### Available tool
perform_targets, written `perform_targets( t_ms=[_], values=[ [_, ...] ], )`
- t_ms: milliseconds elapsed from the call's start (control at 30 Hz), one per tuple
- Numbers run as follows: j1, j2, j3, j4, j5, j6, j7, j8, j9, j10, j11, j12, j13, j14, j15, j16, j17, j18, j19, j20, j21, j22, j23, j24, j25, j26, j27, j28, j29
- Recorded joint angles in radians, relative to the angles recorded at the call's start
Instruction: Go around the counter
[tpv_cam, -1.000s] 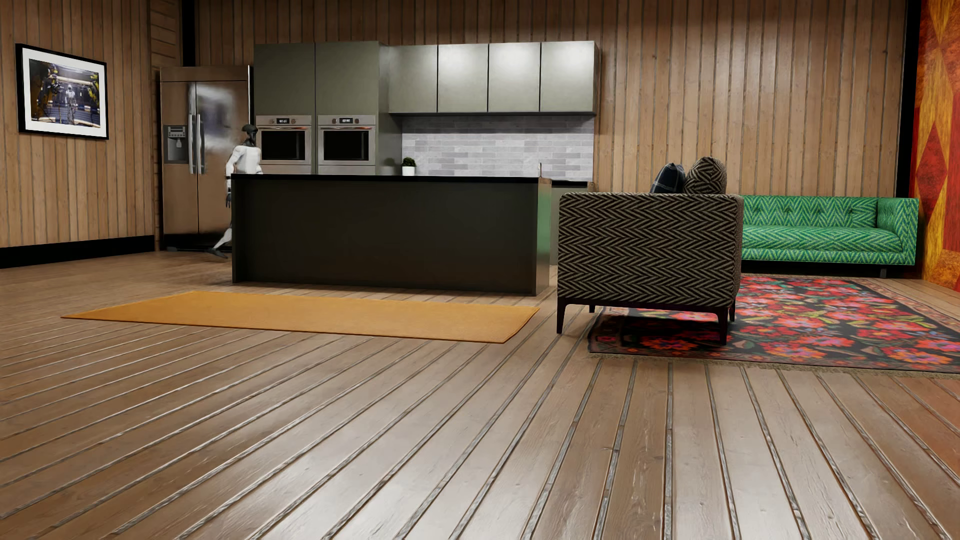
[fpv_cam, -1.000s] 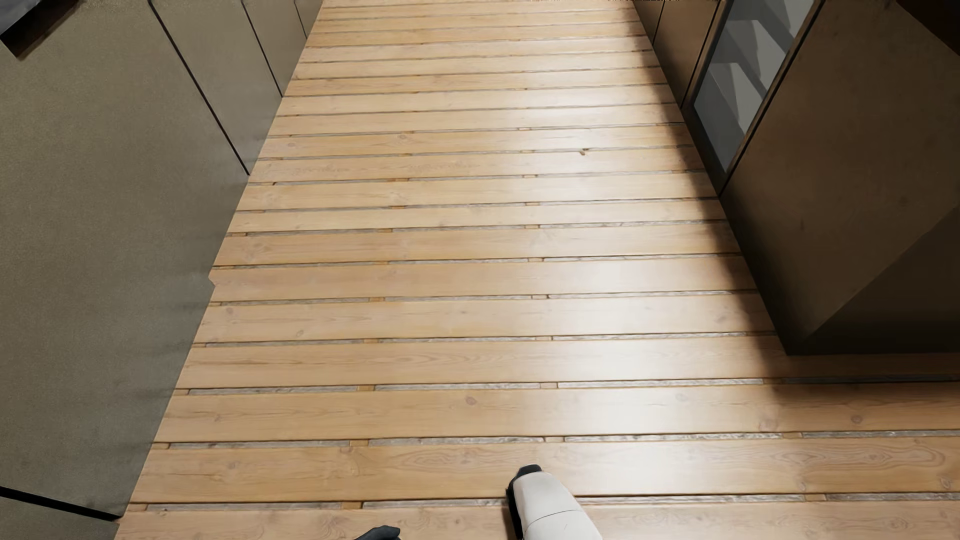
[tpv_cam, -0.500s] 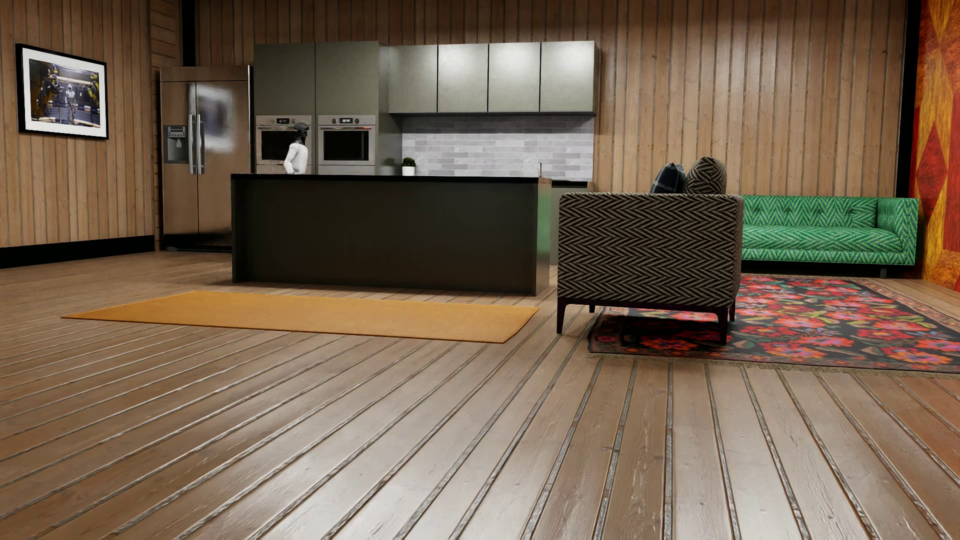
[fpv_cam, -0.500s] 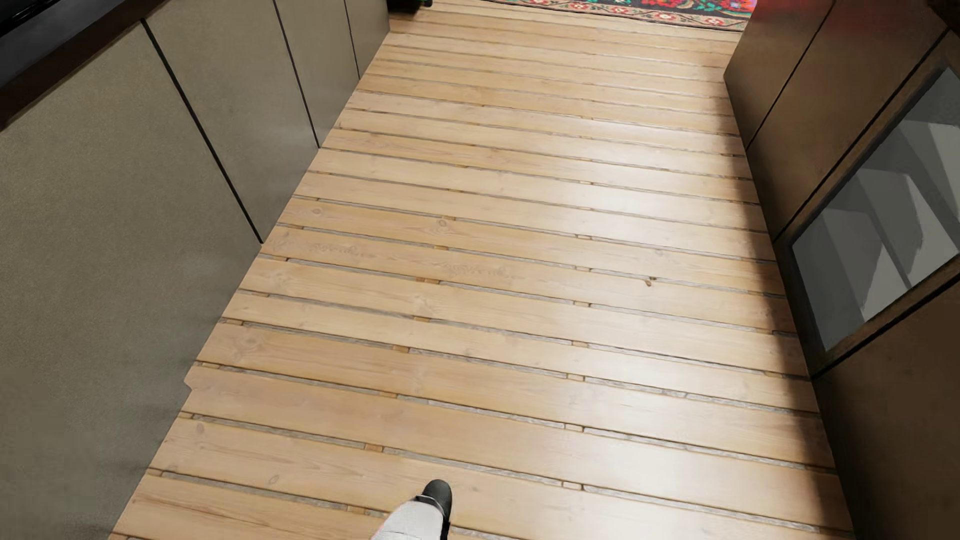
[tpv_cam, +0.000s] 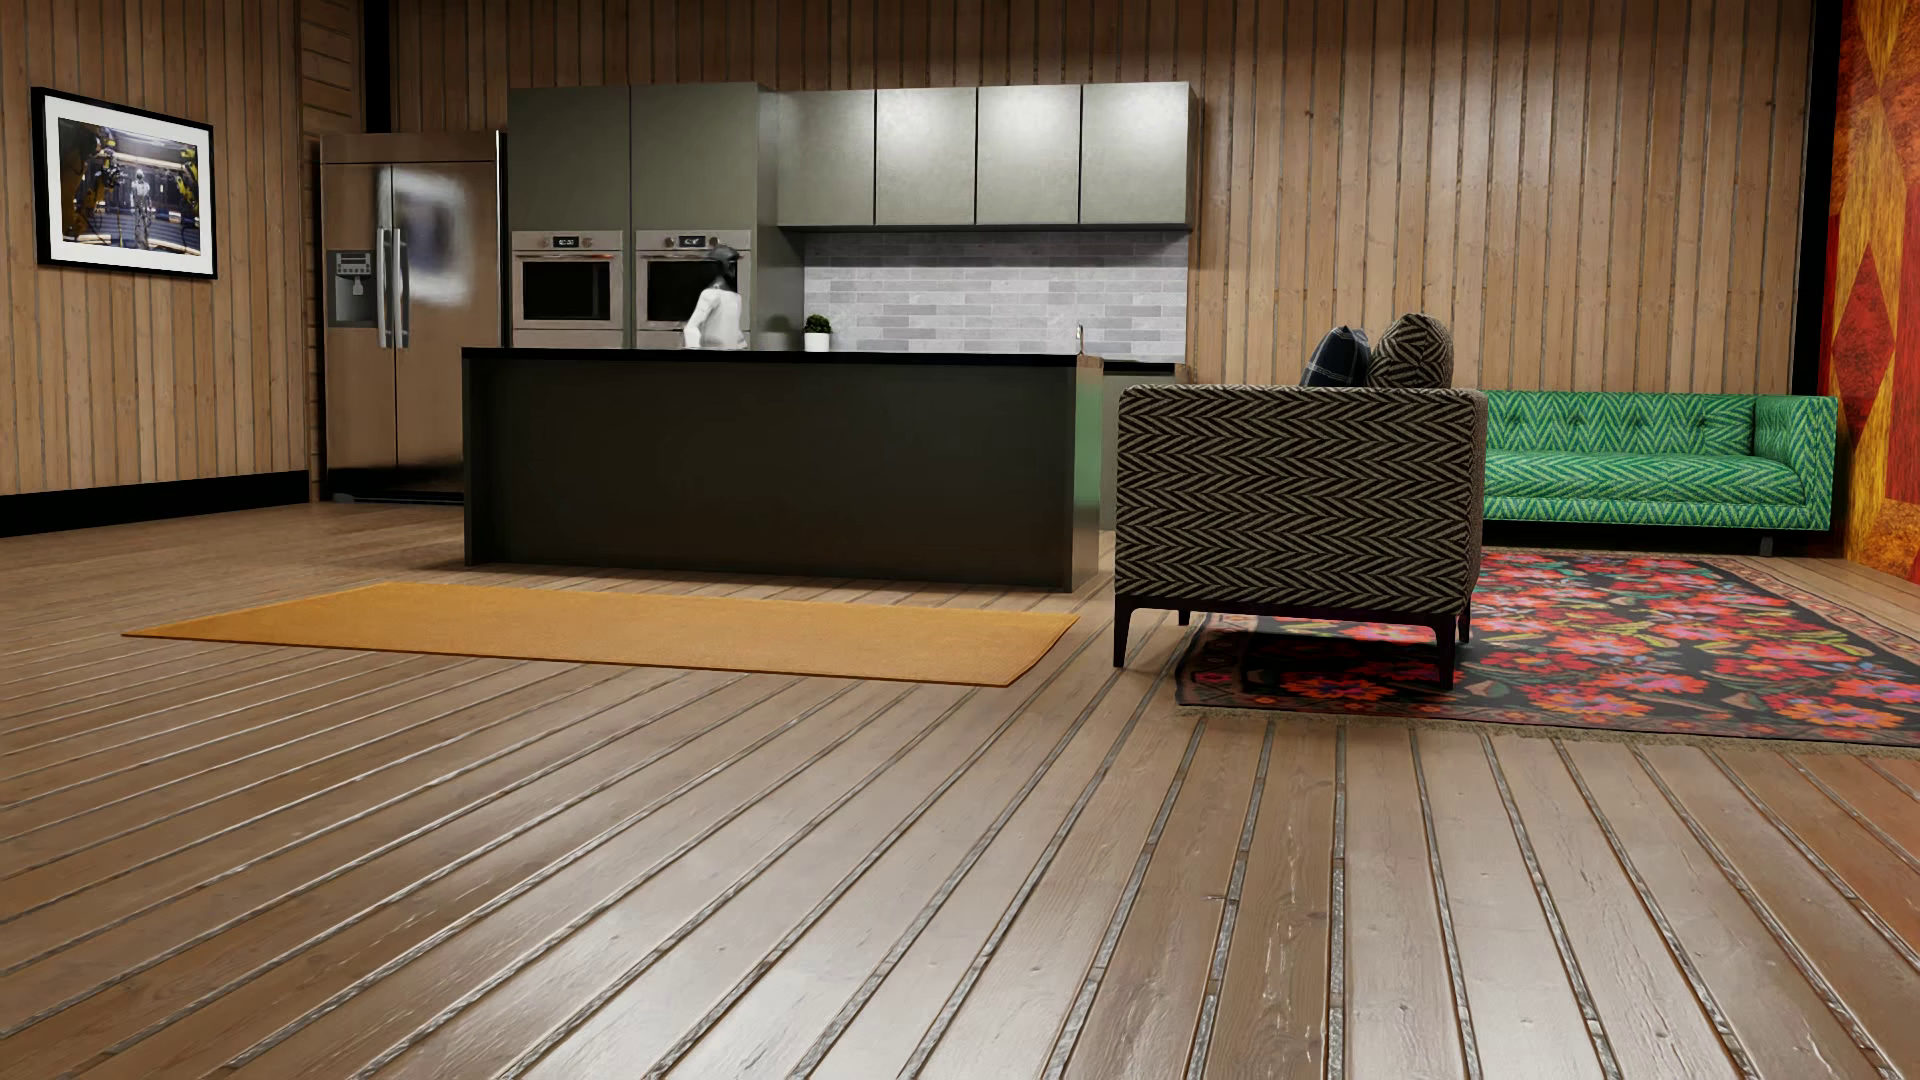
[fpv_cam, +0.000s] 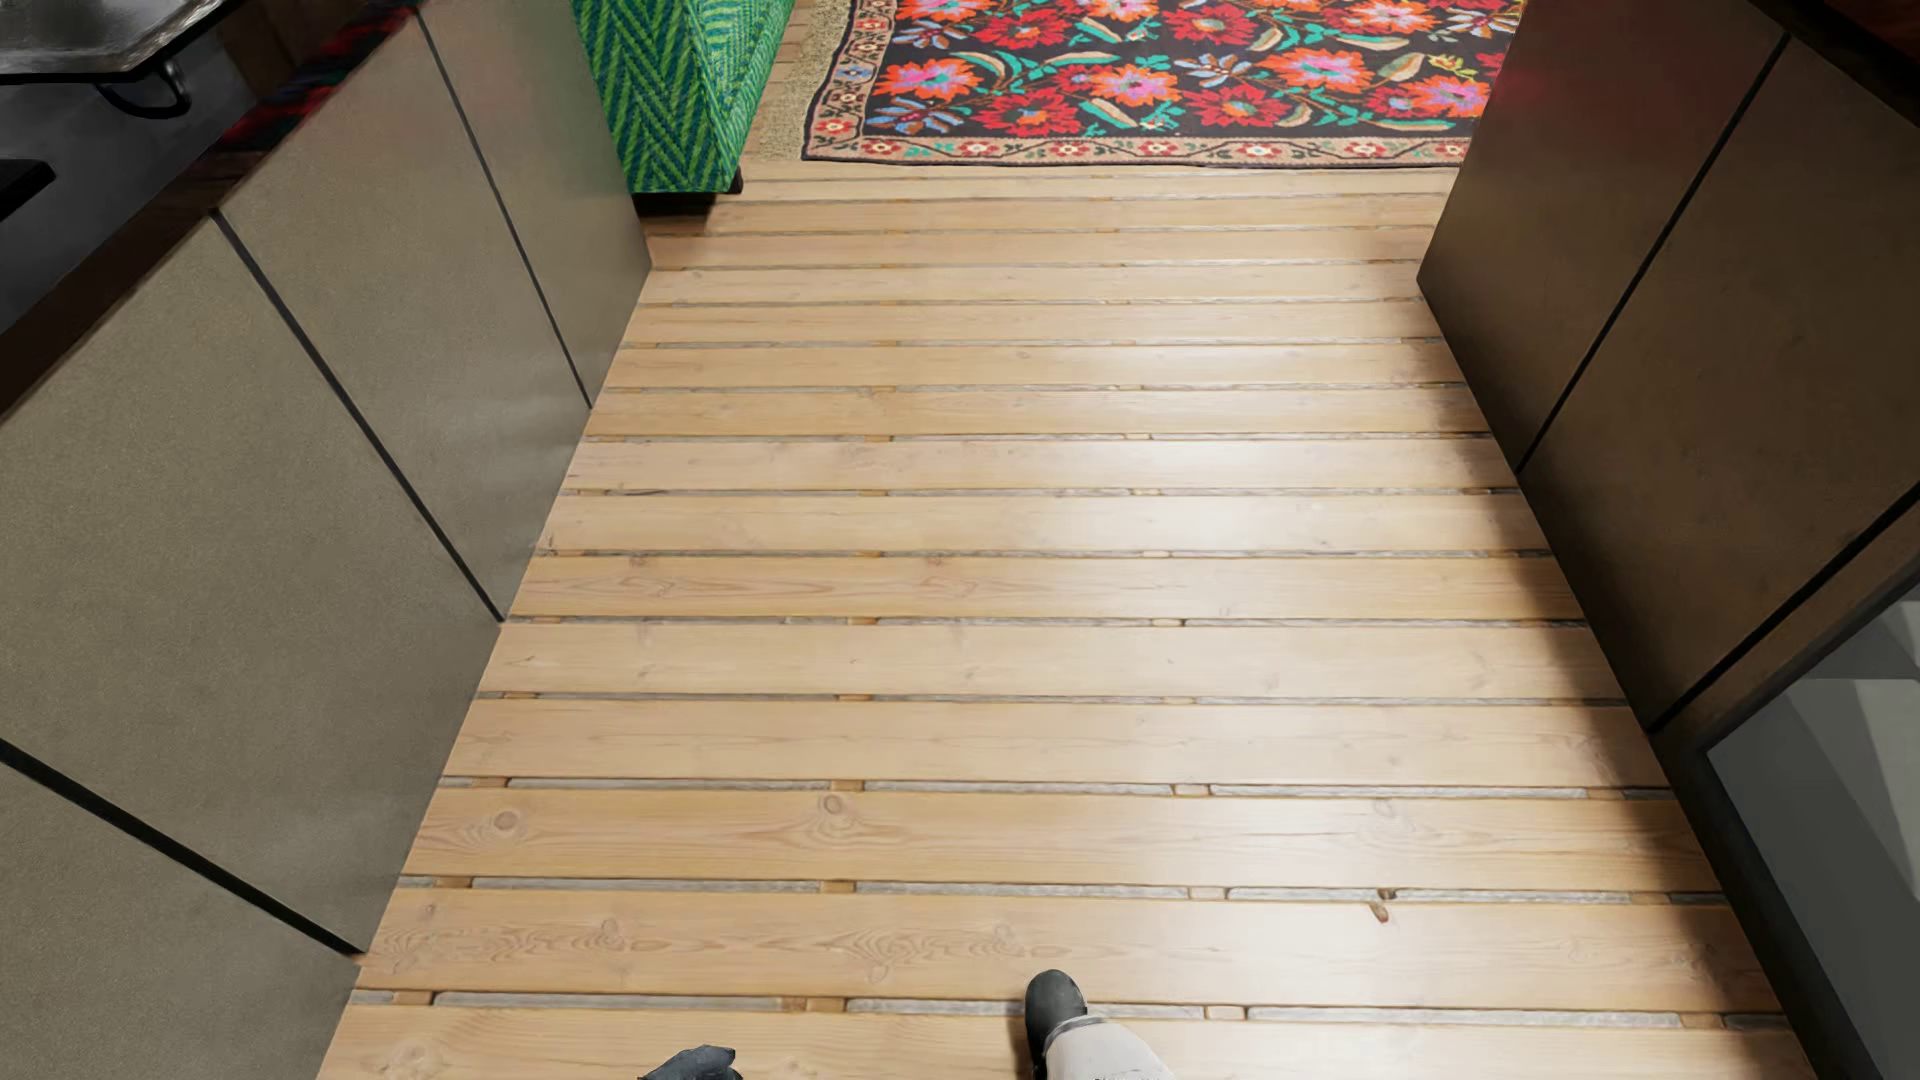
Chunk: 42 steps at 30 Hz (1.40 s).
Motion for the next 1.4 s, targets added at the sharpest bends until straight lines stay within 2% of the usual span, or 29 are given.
perform_targets(
  t_ms=[33,67,100,133,200,233,300,400,433,467,533,567,600,633,667,700,733,800,867,967,1000,1033,1067,1100,1133,1200,1267,1333,1400],
  values=[
    [0.045,-0.022,-0.023,0.020,-0.017,0.002,0.000,0.000,-0.005,0.010,-0.067,-0.016,0.005,0.009,0.056,-0.001,0.000,0.000,0.000,0.012,0.002,-0.002,0.012,0.000,0.000,0.000,0.000,0.000,0.000],
    [0.087,-0.045,-0.047,0.057,-0.019,0.009,0.000,0.000,-0.003,0.037,0.161,-0.013,0.010,0.057,-0.103,-0.007,0.003,0.000,0.000,0.042,0.002,-0.010,0.027,0.000,0.000,0.000,0.000,0.000,0.000],
    [0.107,-0.070,-0.060,0.093,-0.008,0.018,0.000,0.000,-0.012,0.097,0.272,0.007,0.015,0.152,-0.137,-0.018,0.009,0.000,0.000,0.062,0.010,-0.008,0.051,0.000,0.000,0.000,0.000,0.000,0.000],
    [0.089,-0.086,-0.060,0.126,0.020,0.036,0.000,0.000,-0.029,0.210,0.379,0.031,0.020,0.314,-0.100,-0.040,0.013,0.000,0.000,0.062,0.018,0.032,0.087,0.000,0.000,0.000,0.000,0.000,0.000],
    [-0.056,-0.002,-0.022,0.159,0.115,0.061,0.000,0.000,-0.013,0.608,0.486,0.071,0.010,0.610,-0.166,-0.072,0.021,0.000,0.000,0.064,0.004,0.125,0.121,0.000,0.000,0.000,0.000,0.000,0.000],
    [-0.168,0.085,0.010,0.160,0.168,0.065,0.000,0.000,0.006,0.821,0.460,0.080,0.008,0.597,-0.208,-0.076,0.025,0.000,0.000,0.030,-0.011,0.154,0.095,0.000,0.000,0.000,0.000,0.000,0.000],
    [-0.380,0.283,0.126,0.090,0.181,0.025,0.000,0.000,0.024,0.968,0.359,0.106,-0.012,0.474,-0.231,-0.096,0.023,0.000,0.000,0.005,-0.012,0.189,0.027,0.000,0.000,0.000,0.000,0.000,0.000],
    [-0.625,0.558,0.279,0.033,0.164,-0.022,0.000,0.000,0.025,0.540,0.184,0.175,-0.039,0.607,-0.250,-0.099,0.004,0.000,0.000,-0.050,-0.043,0.227,-0.117,0.000,0.000,0.000,0.000,0.000,0.000],
    [-0.662,0.645,0.327,0.034,0.148,-0.033,0.000,0.000,0.027,0.337,0.145,0.197,-0.055,0.600,-0.274,-0.096,-0.001,0.000,0.000,-0.054,-0.053,0.231,-0.154,0.000,0.000,0.000,0.000,0.000,0.000],
    [-0.711,0.698,0.355,0.052,0.151,-0.026,0.000,0.000,0.017,0.169,0.126,0.208,-0.082,0.476,-0.305,-0.096,-0.011,0.000,0.000,-0.058,-0.068,0.231,-0.181,0.000,0.000,0.000,0.000,0.000,0.000],
    [-0.779,0.775,0.409,0.096,0.132,-0.021,0.000,0.000,0.005,0.053,0.147,0.227,-0.127,0.099,-0.337,-0.089,-0.023,0.000,0.000,-0.079,-0.102,0.229,-0.204,0.000,0.000,0.000,0.000,0.000,0.000],
    [-0.802,0.816,0.436,0.106,0.108,-0.030,0.000,0.000,0.008,0.060,0.170,0.238,-0.137,0.130,-0.305,-0.083,-0.020,0.000,0.000,-0.088,-0.120,0.226,-0.195,0.000,0.000,0.000,0.000,0.000,0.000],
    [-0.829,0.845,0.451,0.094,0.076,-0.045,0.000,0.000,0.007,0.099,0.217,0.247,-0.133,0.311,-0.220,-0.080,-0.013,0.000,0.000,-0.091,-0.138,0.233,-0.176,0.000,0.000,0.000,0.000,0.000,0.000],
    [-0.854,0.829,0.445,0.056,0.035,-0.072,0.000,0.000,-0.007,0.178,0.317,0.251,-0.116,0.511,-0.079,-0.081,-0.004,0.000,0.000,-0.094,-0.148,0.245,-0.153,0.000,0.000,0.000,0.000,0.000,0.000],
    [-0.853,0.767,0.424,0.010,0.004,-0.103,0.000,0.000,-0.017,0.254,0.479,0.248,-0.099,0.618,0.079,-0.080,0.003,0.000,0.000,-0.087,-0.128,0.267,-0.110,0.000,0.000,0.000,0.000,0.000,0.000],
    [-0.821,0.664,0.394,-0.032,-0.009,-0.124,0.000,0.000,-0.019,0.304,0.682,0.232,-0.081,0.622,0.155,-0.075,0.003,0.000,0.000,-0.067,-0.093,0.286,-0.069,0.000,0.000,0.000,0.000,0.000,0.000],
    [-0.755,0.541,0.356,-0.073,-0.016,-0.139,0.000,0.000,-0.012,0.306,0.876,0.210,-0.060,0.584,0.092,-0.074,0.002,0.000,0.000,-0.032,-0.075,0.292,-0.064,0.000,0.000,0.000,0.000,0.000,0.000],
    [-0.533,0.332,0.238,-0.094,0.028,-0.129,0.000,0.000,0.011,0.207,1.039,0.157,-0.024,0.447,-0.148,-0.065,-0.006,0.000,0.000,-0.005,-0.025,0.267,-0.050,0.000,0.000,0.000,0.000,0.000,0.000],
    [-0.297,0.179,0.106,-0.066,0.075,-0.097,0.000,0.000,0.025,0.081,0.886,0.133,0.027,0.293,-0.196,-0.033,-0.019,0.000,0.000,0.022,-0.011,0.147,-0.008,0.000,0.000,0.000,0.000,0.000,0.000],
    [-0.042,0.028,-0.022,-0.019,0.057,-0.080,0.000,0.000,-0.001,0.006,0.371,0.069,0.091,0.011,-0.146,-0.008,-0.042,0.000,0.000,0.094,-0.008,0.001,0.056,0.000,0.000,0.000,0.000,0.000,0.000],
    [0.002,0.011,-0.046,-0.015,0.044,-0.085,0.000,0.000,-0.019,0.015,0.194,0.040,0.106,-0.030,-0.087,-0.002,-0.045,0.000,0.000,0.116,-0.006,-0.031,0.082,0.000,0.000,0.000,0.000,0.000,0.000],
    [0.036,-0.007,-0.056,-0.012,0.039,-0.092,0.000,0.000,-0.034,0.009,-0.027,0.016,0.118,-0.031,0.154,0.000,-0.045,0.000,0.000,0.140,-0.002,-0.053,0.108,0.000,0.000,0.000,0.000,0.000,0.000],
    [0.064,-0.038,-0.051,-0.005,0.044,-0.097,0.000,0.000,-0.040,0.010,-0.080,0.005,0.127,0.017,0.232,-0.002,-0.045,0.000,0.000,0.159,-0.002,-0.065,0.134,0.000,0.000,0.000,0.000,0.000,0.000],
    [0.092,-0.061,-0.043,0.016,0.062,-0.097,0.000,0.000,-0.032,0.060,0.193,0.014,0.129,0.114,-0.087,-0.009,-0.045,0.000,0.000,0.180,0.008,-0.063,0.164,0.000,0.000,0.000,0.000,0.000,0.000],
    [0.078,-0.084,-0.031,0.050,0.083,-0.089,0.000,0.000,-0.030,0.186,0.320,0.033,0.128,0.250,-0.189,-0.026,-0.044,0.000,0.000,0.195,0.010,-0.032,0.186,0.000,0.000,0.000,0.000,0.000,0.000],
    [-0.074,-0.040,0.008,0.111,0.166,-0.081,0.000,0.000,-0.002,0.651,0.498,0.068,0.087,0.436,-0.237,-0.051,-0.037,0.000,0.000,0.171,0.024,0.109,0.195,0.000,0.000,0.000,0.000,0.000,0.000],
    [-0.332,0.127,0.089,0.100,0.248,-0.112,0.000,0.000,0.011,1.072,0.420,0.093,0.041,0.387,-0.234,-0.040,-0.026,0.000,0.000,0.064,0.042,0.222,0.091,0.000,0.000,0.000,0.000,0.000,0.000],
    [-0.541,0.355,0.211,0.060,0.269,-0.152,0.000,0.000,0.013,1.055,0.270,0.166,0.007,0.435,-0.164,-0.049,-0.011,0.000,0.000,0.022,0.007,0.284,-0.051,0.000,0.000,0.000,0.000,0.000,0.000],
    [-0.695,0.535,0.335,0.040,0.240,-0.172,0.000,0.000,0.008,0.704,0.152,0.237,-0.034,0.598,-0.090,-0.055,-0.002,0.000,0.000,-0.017,-0.011,0.291,-0.160,0.000,0.000,0.000,0.000,0.000,0.000]
  ],
)
